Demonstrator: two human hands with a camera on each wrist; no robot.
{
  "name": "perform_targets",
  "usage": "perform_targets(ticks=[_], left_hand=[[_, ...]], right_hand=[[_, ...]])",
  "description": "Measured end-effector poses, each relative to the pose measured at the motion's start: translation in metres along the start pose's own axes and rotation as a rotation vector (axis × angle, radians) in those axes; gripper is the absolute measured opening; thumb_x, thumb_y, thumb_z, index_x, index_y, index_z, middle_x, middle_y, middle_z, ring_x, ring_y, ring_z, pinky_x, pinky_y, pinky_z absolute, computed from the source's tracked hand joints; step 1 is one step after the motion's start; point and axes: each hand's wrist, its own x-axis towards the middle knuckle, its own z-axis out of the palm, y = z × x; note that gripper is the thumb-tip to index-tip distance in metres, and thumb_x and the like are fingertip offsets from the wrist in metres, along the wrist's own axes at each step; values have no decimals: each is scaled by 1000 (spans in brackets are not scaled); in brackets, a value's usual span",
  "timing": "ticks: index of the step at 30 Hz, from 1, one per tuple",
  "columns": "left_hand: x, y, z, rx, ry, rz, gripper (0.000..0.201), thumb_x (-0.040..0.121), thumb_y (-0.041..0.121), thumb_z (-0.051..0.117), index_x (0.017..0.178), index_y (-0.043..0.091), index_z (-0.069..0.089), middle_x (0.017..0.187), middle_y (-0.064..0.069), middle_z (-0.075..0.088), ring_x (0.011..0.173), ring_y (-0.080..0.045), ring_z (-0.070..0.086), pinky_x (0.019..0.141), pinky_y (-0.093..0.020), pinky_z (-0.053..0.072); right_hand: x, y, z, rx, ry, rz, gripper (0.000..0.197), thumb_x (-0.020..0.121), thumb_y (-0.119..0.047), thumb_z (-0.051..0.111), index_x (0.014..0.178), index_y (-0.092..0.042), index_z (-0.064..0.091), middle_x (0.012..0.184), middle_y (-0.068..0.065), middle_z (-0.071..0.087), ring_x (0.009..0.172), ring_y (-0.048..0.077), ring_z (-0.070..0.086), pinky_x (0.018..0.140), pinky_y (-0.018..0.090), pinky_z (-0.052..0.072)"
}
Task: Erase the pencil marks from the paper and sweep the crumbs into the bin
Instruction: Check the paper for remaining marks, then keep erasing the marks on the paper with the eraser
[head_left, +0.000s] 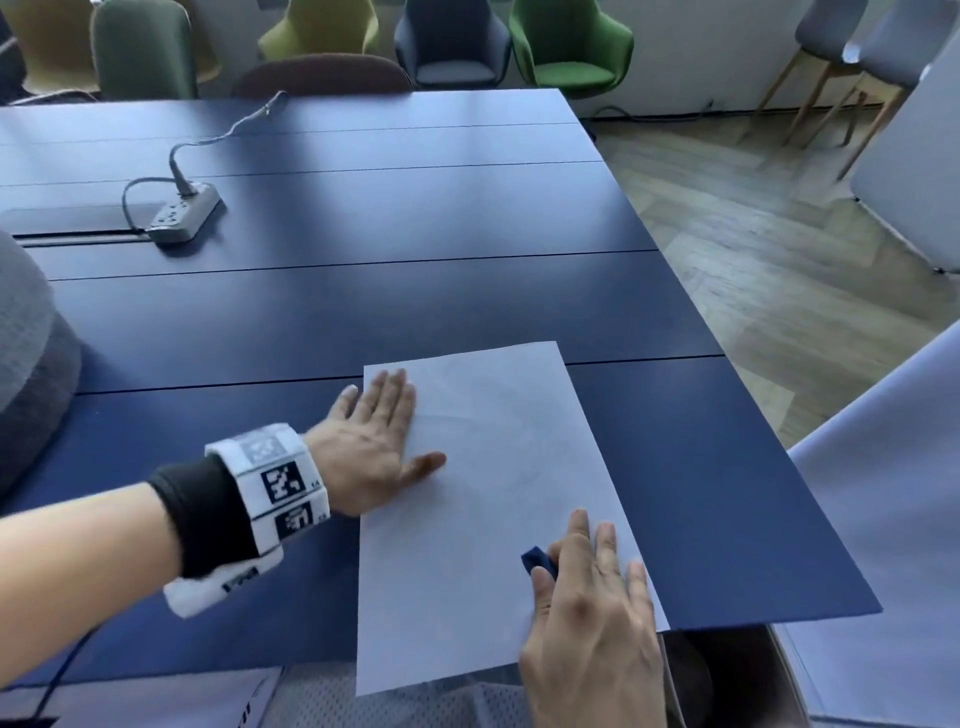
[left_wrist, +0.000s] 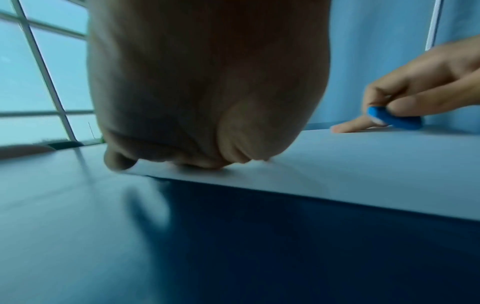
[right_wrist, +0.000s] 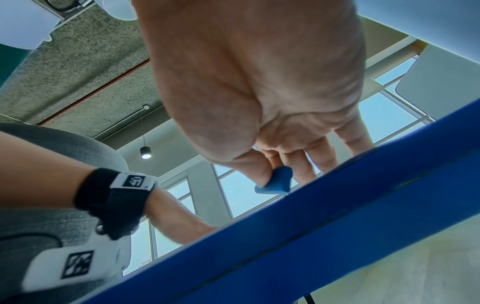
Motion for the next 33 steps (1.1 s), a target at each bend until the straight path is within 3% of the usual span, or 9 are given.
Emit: perform_targets(ticks=[2,4,8,10,12,16,20,27,33], left_hand=[[3,-2,-12,-9,-13,25,111,70,84,-11,150,8,-23,154,-9,-36,143,-22,-31,120,-39,-9],[4,12,-19,-33,-32,146,90,89,71,18,151,20,-22,155,-5,-35,145,-21,-27,121,-41,-3],[18,26,-25,28,-57,227,90,90,67,44,153,37,-14,160,-7,-25,149,-25,-15,120,-49,11],[25,23,-34,1,-35,223,96,84,67,57,153,42,-5,162,-6,-18,150,-25,-8,117,-52,22],[29,24,-42,17,-26,219,102,78,66,65,153,44,1,163,-5,-9,150,-26,-1,110,-56,33],[36,36,-56,113,-85,167,117,68,66,75,151,49,-6,162,-4,-18,150,-32,0,105,-59,37],[48,44,-65,143,-133,136,130,56,68,81,144,58,-14,157,-1,-32,149,-36,-3,108,-63,30],[56,45,-66,100,-157,122,135,51,64,86,140,63,-16,160,1,-26,148,-39,-10,110,-66,24],[57,45,-62,84,-143,138,138,54,59,88,144,57,-16,159,-4,-26,145,-48,-11,109,-65,27]], right_hand=[[1,-2,-4,-9,-34,6,45,93,-33,28,77,-10,62,110,11,72,106,32,66,83,54,54],[3,-7,-10,-24,-107,24,33,83,-29,34,78,-10,62,108,12,72,105,33,67,81,56,53],[3,-10,-18,1,-114,12,24,81,-31,37,82,-17,56,104,9,74,105,31,67,90,46,50],[7,-7,-27,127,-66,-12,18,87,-33,40,85,-22,55,104,-1,72,111,24,64,95,38,37],[20,-2,-44,257,-114,27,12,94,-34,47,89,-26,54,99,-10,61,108,18,58,93,34,38],[68,14,-78,318,-1,-17,10,87,-28,64,80,-22,60,81,-8,62,75,13,61,70,33,49],[123,11,-87,298,-71,-127,3,86,-24,67,85,-21,65,65,-9,62,61,4,58,55,14,42],[178,9,-51,191,-311,-260,12,84,-20,69,95,-17,69,65,-5,62,60,9,59,58,18,41],[190,7,-45,181,-328,-323,10,80,-16,71,90,-14,72,68,0,67,59,12,63,56,14,43]])
